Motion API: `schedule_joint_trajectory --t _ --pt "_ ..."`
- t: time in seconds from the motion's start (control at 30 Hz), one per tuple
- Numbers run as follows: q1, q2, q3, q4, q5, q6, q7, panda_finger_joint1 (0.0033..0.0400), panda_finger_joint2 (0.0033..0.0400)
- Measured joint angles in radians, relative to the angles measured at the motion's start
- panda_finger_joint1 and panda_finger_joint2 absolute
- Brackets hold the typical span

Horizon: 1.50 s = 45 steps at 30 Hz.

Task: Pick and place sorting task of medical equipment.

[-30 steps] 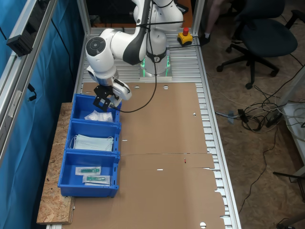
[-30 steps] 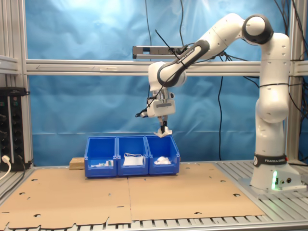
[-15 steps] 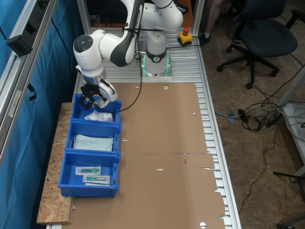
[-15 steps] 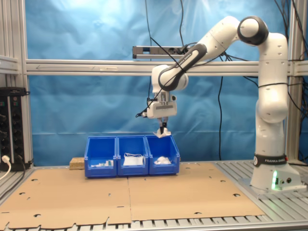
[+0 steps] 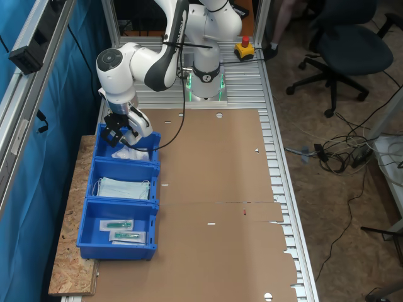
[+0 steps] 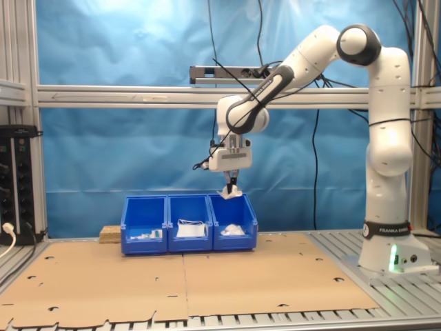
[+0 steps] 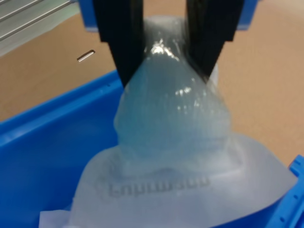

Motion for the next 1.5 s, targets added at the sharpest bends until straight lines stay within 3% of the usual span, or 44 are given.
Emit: schedule_joint_trajectory --t 1.27,1.3,1.47,1.5 --pt "0.000 0.004 0.000 0.001 0.000 0.029 0.000 0.0061 0.0061" --pt "0.000 0.004 0.000 0.001 0.000 0.029 0.000 0.0205 0.0205" --pt "0.000 0.004 0.000 0.004 0.000 0.029 0.000 0.0205 0.0205" --pt "0.000 0.004 0.000 0.006 0.000 0.029 0.000 0.0296 0.0296"
